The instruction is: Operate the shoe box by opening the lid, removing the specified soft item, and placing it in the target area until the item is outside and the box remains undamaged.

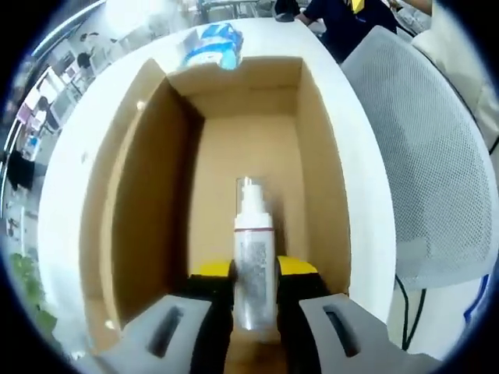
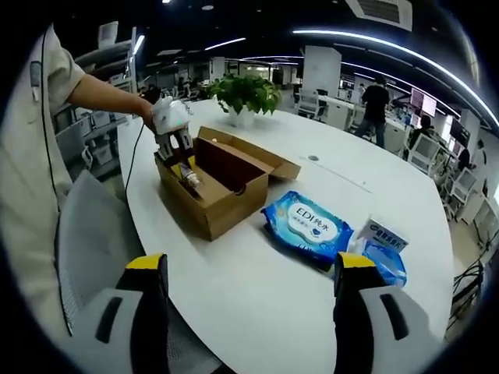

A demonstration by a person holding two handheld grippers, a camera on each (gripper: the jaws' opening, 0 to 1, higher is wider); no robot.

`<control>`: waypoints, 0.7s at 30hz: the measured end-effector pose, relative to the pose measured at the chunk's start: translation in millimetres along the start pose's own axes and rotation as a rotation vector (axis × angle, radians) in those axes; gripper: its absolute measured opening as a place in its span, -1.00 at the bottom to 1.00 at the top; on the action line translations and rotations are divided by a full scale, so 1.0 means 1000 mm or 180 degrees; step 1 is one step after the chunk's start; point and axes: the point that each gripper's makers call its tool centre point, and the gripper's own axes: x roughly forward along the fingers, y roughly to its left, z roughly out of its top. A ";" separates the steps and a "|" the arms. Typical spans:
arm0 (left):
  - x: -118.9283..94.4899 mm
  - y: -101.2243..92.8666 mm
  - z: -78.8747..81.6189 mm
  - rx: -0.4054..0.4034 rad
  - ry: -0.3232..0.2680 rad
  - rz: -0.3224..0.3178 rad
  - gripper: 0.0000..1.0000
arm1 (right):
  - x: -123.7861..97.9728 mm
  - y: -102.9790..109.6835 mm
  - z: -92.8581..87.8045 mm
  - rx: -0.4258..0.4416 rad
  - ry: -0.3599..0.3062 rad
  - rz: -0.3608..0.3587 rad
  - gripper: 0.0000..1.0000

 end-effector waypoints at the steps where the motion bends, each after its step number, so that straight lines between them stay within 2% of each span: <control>1: -0.003 0.000 0.004 0.0011 -0.0054 0.0024 -0.66 | 0.001 0.001 0.001 -0.0004 -0.0007 0.0013 0.63; 5: -0.013 -0.001 0.022 -0.0001 -0.0255 0.0104 -0.66 | 0.003 0.005 0.005 -0.0046 -0.0037 0.0054 0.52; 16: -0.029 -0.013 0.060 0.0126 -0.0515 0.0202 -0.66 | 0.014 0.022 0.019 -0.0172 -0.0164 0.0260 0.14; 21: -0.038 -0.021 0.078 0.0171 -0.0646 0.0215 -0.66 | 0.020 0.032 0.025 -0.0233 -0.0212 0.0361 0.05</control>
